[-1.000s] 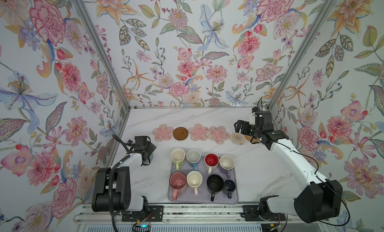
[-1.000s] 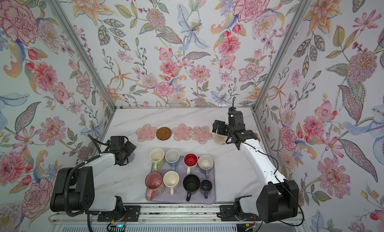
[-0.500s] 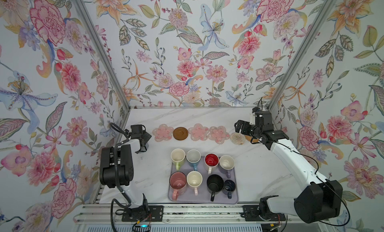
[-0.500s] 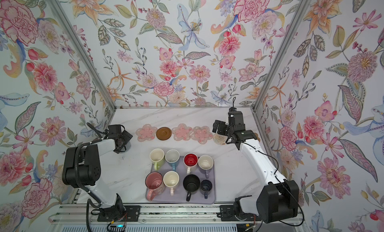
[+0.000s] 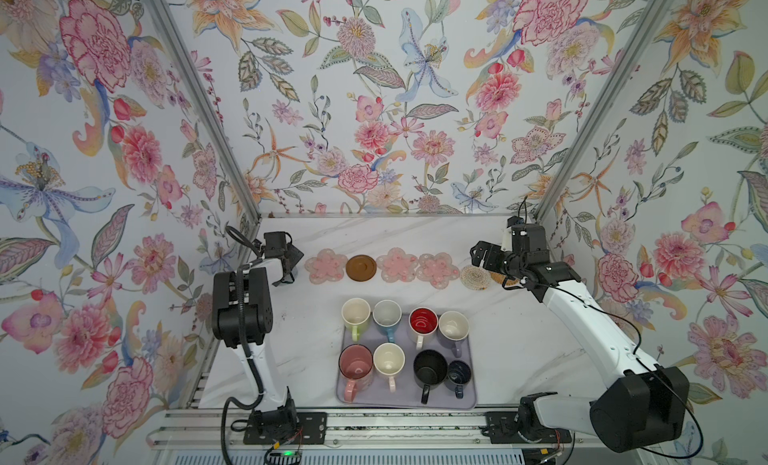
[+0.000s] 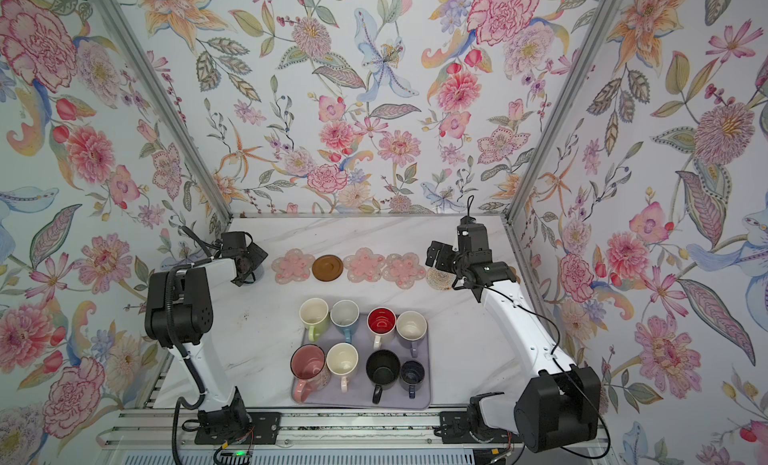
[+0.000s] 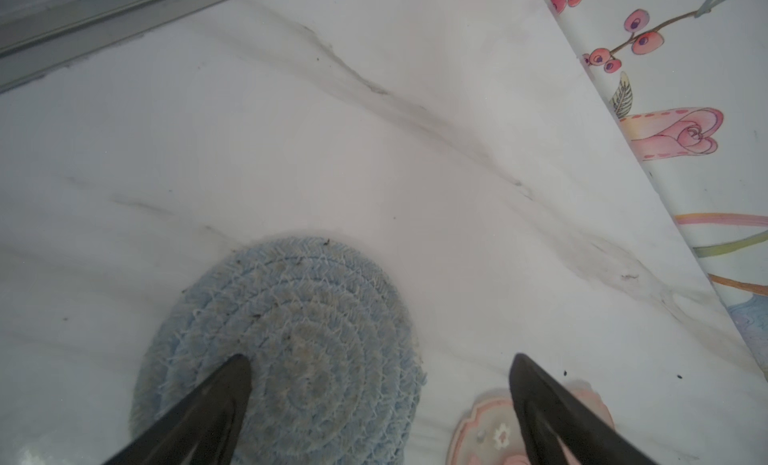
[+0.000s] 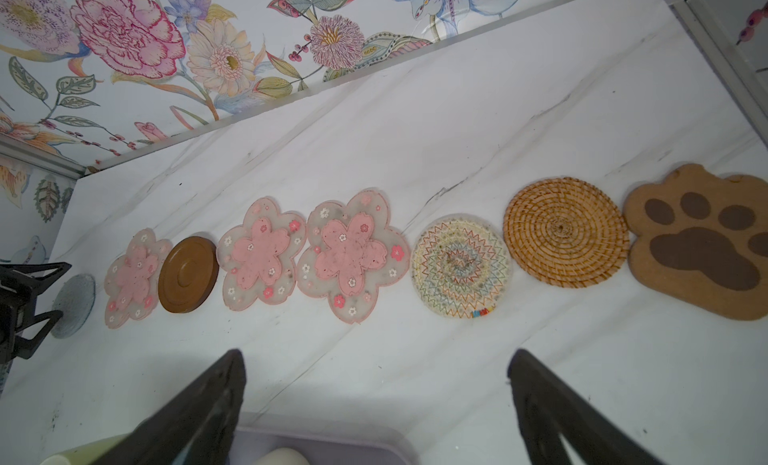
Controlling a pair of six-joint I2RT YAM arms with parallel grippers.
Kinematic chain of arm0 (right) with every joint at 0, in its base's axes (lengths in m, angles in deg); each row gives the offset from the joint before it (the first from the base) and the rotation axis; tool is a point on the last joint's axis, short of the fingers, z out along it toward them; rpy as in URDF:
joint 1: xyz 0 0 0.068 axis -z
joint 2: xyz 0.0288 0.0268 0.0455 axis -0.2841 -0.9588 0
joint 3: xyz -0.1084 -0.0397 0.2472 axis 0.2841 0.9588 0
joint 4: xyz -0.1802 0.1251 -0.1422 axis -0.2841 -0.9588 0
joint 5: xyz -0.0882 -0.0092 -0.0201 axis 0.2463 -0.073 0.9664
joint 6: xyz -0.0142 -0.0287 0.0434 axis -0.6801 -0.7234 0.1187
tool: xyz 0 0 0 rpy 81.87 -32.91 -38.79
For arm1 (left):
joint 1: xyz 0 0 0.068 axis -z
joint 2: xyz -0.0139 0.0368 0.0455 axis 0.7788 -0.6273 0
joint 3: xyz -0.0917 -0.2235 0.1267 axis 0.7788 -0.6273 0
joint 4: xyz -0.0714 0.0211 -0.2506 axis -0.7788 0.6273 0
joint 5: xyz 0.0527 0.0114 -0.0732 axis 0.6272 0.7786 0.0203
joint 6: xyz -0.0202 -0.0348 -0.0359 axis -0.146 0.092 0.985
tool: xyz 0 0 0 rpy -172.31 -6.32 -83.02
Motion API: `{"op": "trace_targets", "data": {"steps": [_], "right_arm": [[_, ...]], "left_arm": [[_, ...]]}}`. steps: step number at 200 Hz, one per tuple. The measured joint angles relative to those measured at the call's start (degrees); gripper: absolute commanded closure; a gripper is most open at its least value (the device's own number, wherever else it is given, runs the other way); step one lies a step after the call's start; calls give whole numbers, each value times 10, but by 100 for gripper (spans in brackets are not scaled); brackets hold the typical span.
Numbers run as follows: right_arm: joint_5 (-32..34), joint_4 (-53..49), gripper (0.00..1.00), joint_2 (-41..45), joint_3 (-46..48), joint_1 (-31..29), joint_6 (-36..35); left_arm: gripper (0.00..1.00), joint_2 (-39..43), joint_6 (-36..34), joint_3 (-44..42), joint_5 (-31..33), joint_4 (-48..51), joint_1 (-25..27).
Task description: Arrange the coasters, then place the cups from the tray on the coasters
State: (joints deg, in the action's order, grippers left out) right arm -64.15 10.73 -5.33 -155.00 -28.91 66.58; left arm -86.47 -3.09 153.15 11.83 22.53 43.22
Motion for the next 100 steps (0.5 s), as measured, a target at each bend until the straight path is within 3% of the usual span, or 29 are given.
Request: {"op": "trace_targets", "data": {"steps": [100], "right_arm": [[0,-1,1,1,2,0,4]], "left_arm": [[1,-27,-9,43,-18,9,14]]}}
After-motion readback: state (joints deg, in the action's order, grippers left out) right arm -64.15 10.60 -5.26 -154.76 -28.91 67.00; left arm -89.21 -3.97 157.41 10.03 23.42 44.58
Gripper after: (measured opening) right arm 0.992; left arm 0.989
